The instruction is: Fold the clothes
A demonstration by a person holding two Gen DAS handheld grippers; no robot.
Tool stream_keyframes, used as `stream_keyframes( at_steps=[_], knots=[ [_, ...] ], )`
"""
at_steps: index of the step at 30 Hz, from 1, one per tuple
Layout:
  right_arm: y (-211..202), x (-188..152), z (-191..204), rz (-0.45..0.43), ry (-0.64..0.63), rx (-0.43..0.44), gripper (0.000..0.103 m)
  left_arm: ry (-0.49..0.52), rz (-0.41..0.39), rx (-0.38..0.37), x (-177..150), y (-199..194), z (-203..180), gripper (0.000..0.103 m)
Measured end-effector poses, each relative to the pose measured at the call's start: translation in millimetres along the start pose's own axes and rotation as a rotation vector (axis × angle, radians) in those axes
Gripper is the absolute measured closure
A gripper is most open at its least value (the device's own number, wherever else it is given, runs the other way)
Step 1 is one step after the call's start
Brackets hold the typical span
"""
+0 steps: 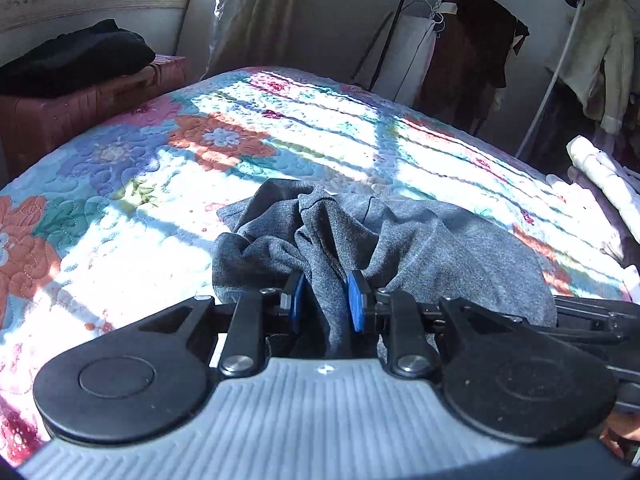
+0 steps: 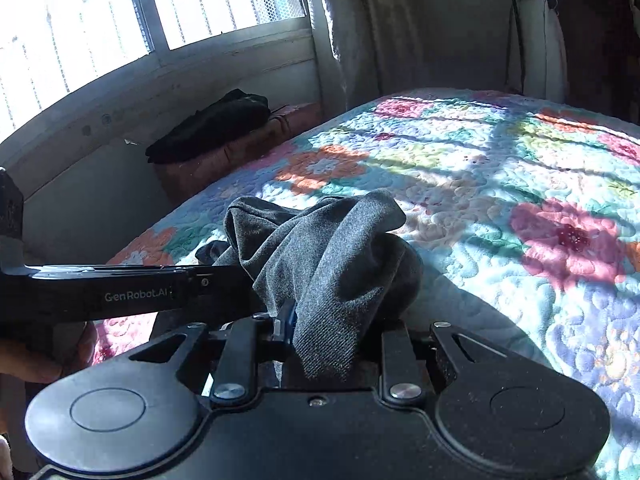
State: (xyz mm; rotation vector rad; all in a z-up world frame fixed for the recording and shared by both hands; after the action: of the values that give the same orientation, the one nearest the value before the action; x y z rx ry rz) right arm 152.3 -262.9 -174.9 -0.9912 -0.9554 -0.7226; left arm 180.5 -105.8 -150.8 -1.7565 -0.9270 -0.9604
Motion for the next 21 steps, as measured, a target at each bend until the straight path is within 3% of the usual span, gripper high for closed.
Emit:
stream_keyframes(
  at_steps=[3,4,7,11,15,17,19,21],
  knots=[
    [-18.2,9.8,-20.3,-0.050,-0.037,-0.050,0.076,-0.015,-0.026,-0.063,7.1,8.1,-31.8,0.082],
    [-23.6,12.3,-27.1,-0.064,-0.052,-0.070,0.076,-0.027,-0.019,-0.097,7.0,12.4,-44.4,0.087],
    [-34.9,15.3,-48.6,-0.077,-0.053,-0.119,0.077,-0.060,0.022,-0.167,-0.7,25.9,-77.5,0.087],
    [-47.1,13.3,-82.2,-0.079,-0.085,-0.243,0.080,0.014,0.082,-0.141,-31.1,40.1,-94.8,0.087],
    [-61.3,3.5,-111.2,-0.046,-0.103,-0.325,0.084,-0.001,0.102,-0.144,-51.8,32.6,-83.4,0.086],
    [-66.0,-2.7,-123.4,-0.022,-0.088,-0.350,0.083,0.004,0.105,-0.129,-59.4,27.2,-75.5,0.076],
    [-69.6,-9.6,-135.8,-0.002,-0.074,-0.386,0.079,0.010,0.119,-0.118,-67.0,23.1,-68.4,0.058],
    [-73.5,-15.6,-148.6,0.012,-0.064,-0.448,0.068,0.002,0.126,-0.130,-71.9,19.7,-63.8,0.055]
  ],
)
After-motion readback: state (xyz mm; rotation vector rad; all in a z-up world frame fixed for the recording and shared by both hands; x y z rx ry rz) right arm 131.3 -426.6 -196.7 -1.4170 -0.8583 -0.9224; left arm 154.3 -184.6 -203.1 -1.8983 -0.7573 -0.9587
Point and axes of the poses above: each gripper's, at about its wrist camera, not at the fingertips, and y roughly the way its jaws point, z to its left, x to its top, the point moved 7 cm from there along y, roughly the way its jaws point, and after that the axes turned 14 degrees about -z, right-handed, at the moved point
